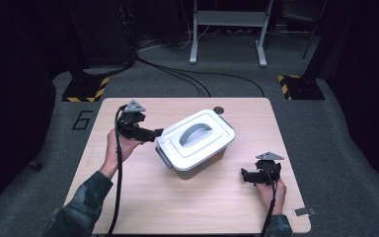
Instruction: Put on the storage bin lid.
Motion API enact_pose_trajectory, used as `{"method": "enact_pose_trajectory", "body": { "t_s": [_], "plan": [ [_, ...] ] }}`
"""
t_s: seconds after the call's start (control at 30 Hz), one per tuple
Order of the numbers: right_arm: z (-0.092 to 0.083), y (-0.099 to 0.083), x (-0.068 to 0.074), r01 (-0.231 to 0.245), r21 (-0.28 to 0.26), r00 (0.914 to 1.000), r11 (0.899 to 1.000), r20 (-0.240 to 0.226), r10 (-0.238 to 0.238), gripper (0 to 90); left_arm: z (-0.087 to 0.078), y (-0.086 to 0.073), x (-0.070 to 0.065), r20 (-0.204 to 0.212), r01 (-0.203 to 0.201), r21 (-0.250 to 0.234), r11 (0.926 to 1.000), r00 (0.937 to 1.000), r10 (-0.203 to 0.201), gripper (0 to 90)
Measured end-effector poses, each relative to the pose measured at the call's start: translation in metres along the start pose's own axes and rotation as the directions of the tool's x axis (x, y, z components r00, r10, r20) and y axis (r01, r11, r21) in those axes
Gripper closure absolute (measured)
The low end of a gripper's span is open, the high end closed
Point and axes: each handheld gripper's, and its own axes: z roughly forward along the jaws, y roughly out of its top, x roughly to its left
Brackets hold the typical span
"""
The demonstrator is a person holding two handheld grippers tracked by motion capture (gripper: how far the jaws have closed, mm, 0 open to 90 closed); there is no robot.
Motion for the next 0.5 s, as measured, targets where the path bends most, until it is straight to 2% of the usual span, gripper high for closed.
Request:
{"method": "enact_pose_trajectory", "body": {
  "t_s": [0.1,0.3,0.37,0.43,0.5],
  "plan": [
    [0.0,0.0,0.0,0.001,0.001,1.0,1.0,0.003,-0.001,2.0,-0.009,-0.017,0.012,-0.031,0.032,-0.012,0.9994,0.999,-0.032,6.2],
    [0.0,0.0,0.0,0.001,0.001,1.0,1.0,0.004,-0.001,1.9,-0.016,-0.054,0.033,-0.069,0.09,0.005,0.9959,0.9936,-0.089,3.8],
    [0.0,0.0,0.0,0.001,0.001,1.0,1.0,0.004,-0.001,1.9,-0.016,-0.067,0.038,-0.096,0.102,0.006,0.9947,0.9902,-0.101,3.4],
    [0.0,0.0,0.0,0.001,0.001,1.0,1.0,0.004,-0.001,1.9,-0.014,-0.081,0.043,-0.102,0.136,0.008,0.9907,0.9856,-0.135,2.7],
    [0.0,0.0,0.0,0.0,0.001,1.0,1.0,0.005,0.0,1.9,-0.011,-0.096,0.047,-0.12,0.151,0.023,0.9883,0.9818,-0.147,1.4]
  ]
}}
